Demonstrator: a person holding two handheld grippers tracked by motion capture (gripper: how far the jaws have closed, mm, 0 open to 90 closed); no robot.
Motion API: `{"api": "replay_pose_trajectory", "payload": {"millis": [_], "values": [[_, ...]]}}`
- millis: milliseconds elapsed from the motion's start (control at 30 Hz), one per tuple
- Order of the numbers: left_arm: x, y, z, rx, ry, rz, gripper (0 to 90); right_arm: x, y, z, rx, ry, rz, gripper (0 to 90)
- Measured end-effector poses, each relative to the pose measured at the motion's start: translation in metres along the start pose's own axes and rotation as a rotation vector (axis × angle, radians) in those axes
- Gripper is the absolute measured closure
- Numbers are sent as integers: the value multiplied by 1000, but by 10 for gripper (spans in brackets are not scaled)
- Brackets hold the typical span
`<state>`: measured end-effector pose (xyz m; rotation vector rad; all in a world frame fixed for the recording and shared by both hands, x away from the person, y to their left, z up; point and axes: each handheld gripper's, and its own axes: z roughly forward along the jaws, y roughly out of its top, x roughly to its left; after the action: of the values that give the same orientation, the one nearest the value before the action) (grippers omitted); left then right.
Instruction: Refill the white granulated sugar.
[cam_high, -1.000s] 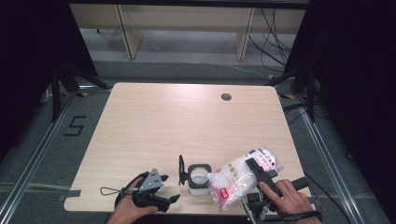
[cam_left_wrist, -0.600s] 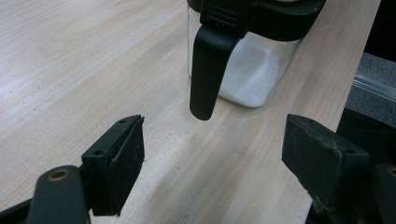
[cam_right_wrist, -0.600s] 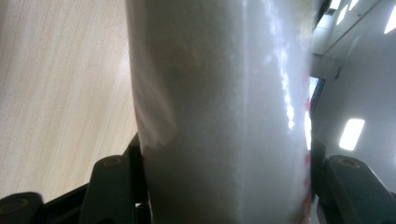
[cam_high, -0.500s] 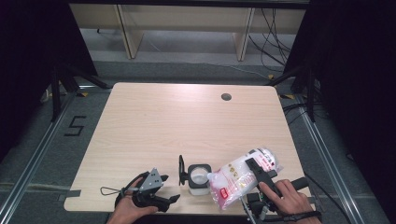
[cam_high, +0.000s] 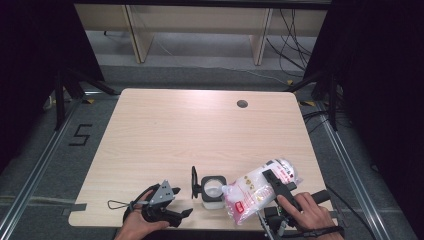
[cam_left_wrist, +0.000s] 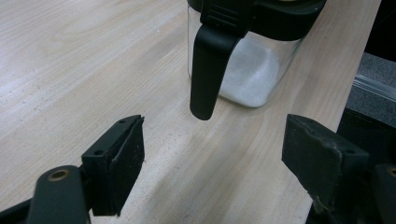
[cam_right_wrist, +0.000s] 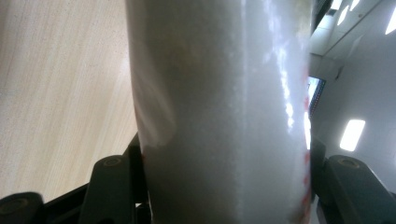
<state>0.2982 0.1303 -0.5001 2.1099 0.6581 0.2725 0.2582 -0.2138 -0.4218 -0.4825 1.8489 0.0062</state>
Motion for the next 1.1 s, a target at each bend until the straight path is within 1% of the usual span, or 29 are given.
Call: {"api": "replay_pose_trajectory", "payload": {"millis": [33,67,133,167,200,233,267,300,333,367,400,433,467,500,533,633,667,700,733,767,800,867,900,933,967,1033,1100], "values": [[0,0,0,-6,2,-4,207,0,0,0,0,3,-3,433],[0,0,0,2,6,8,207,0,0,0,2,7,-1,433],[1,0,0,1,5,7,207,0,0,0,2,4,-8,433],[1,0,0,1,6,8,207,0,0,0,0,3,-1,434],[1,0,0,1,5,7,207,-1,0,-1,16,24,-1,433],[1,0,0,1,5,7,207,1,-1,-1,17,10,9,434],[1,0,0,2,5,7,207,-1,0,0,2,2,-6,434],[1,0,0,2,5,7,207,-1,0,0,1,2,-14,433],[1,0,0,2,5,7,207,-2,0,-1,7,14,-15,433],[1,0,0,2,6,7,207,-1,0,-1,7,12,-1,434],[1,0,0,1,5,7,207,0,0,0,-1,-1,0,434],[1,0,0,1,5,7,207,0,0,0,1,-1,-1,434],[1,0,0,2,6,8,207,-1,0,-1,7,11,-2,434],[0,0,0,-6,3,-2,207,-2,-1,0,2,9,-20,434],[0,0,0,2,5,7,207,-2,-1,0,2,7,-20,434],[0,0,0,-5,3,-1,207,-3,-1,-1,2,9,-23,434],[0,0,0,-7,3,-2,207,-2,-1,-2,16,17,-12,434],[-1,0,0,-9,7,-2,207,-1,-1,-2,17,17,-9,434],[0,0,0,-4,9,5,208,-2,-1,-1,9,11,-20,434],[0,0,0,-2,11,7,208,-3,-1,-1,5,10,-20,434],[0,0,0,-3,10,7,207,-2,-1,0,-7,-7,-20,434],[0,0,0,-2,11,8,207,-1,-1,-1,6,-2,-15,434],[0,0,0,-3,12,8,208,-2,-1,-2,13,15,-11,434],[1,0,0,1,6,8,207,-1,-1,-2,13,16,9,434],[0,0,0,-3,4,2,207,-2,-1,-2,16,17,-1,434],[0,0,0,-10,8,-1,208,-1,-1,-3,22,21,9,434],[0,0,0,-3,11,8,208,-1,-1,-3,21,20,9,435]]}}
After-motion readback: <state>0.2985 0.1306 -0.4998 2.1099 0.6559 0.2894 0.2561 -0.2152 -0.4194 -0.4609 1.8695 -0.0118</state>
